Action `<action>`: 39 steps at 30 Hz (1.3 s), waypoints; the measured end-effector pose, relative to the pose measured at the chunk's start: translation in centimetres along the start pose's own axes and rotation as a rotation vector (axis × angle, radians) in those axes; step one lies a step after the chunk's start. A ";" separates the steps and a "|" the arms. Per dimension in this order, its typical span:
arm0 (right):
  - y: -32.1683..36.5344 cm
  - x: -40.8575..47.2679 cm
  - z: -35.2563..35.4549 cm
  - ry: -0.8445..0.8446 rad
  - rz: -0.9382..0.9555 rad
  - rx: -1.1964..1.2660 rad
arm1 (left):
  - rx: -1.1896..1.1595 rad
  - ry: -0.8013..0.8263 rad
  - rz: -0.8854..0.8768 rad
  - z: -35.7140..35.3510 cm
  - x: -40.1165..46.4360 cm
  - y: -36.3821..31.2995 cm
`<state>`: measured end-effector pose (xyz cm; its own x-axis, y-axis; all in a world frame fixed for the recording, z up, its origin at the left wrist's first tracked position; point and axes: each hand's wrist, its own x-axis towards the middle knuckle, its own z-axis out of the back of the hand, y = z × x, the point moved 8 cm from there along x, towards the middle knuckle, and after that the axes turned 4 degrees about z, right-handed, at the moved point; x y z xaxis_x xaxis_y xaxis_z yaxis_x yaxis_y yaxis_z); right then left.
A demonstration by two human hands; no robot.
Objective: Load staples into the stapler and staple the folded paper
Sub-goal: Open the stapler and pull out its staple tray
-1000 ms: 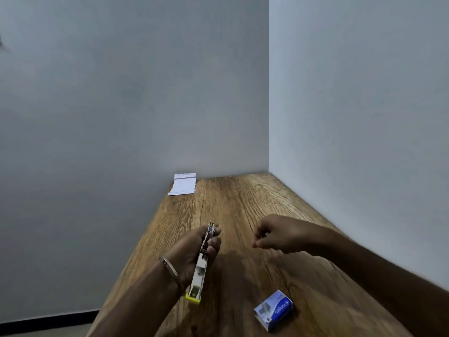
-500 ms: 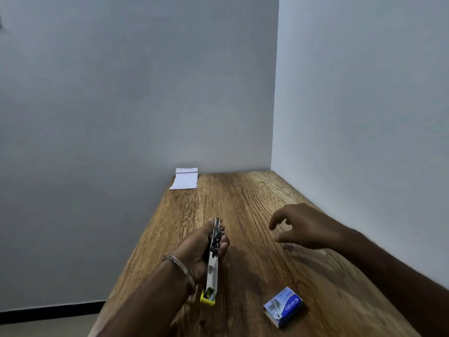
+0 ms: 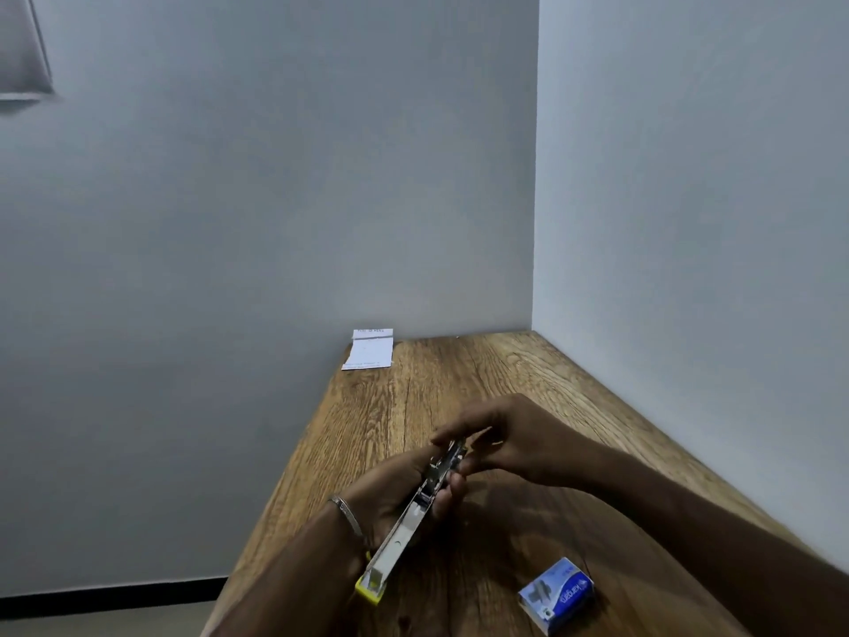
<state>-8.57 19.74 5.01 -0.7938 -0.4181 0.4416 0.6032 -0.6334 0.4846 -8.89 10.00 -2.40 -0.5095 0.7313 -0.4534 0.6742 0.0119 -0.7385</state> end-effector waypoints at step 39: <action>0.8 -8.5 3.4 -0.234 -0.160 -0.027 | 1.512 -0.446 -0.686 4.1 -3.9 -2.0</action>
<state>-1.09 25.06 4.20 -0.8374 -0.1522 0.5250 0.4672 -0.6978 0.5429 -10.45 4.37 -1.21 -0.7412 0.6335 0.2220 -0.6440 -0.5780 -0.5012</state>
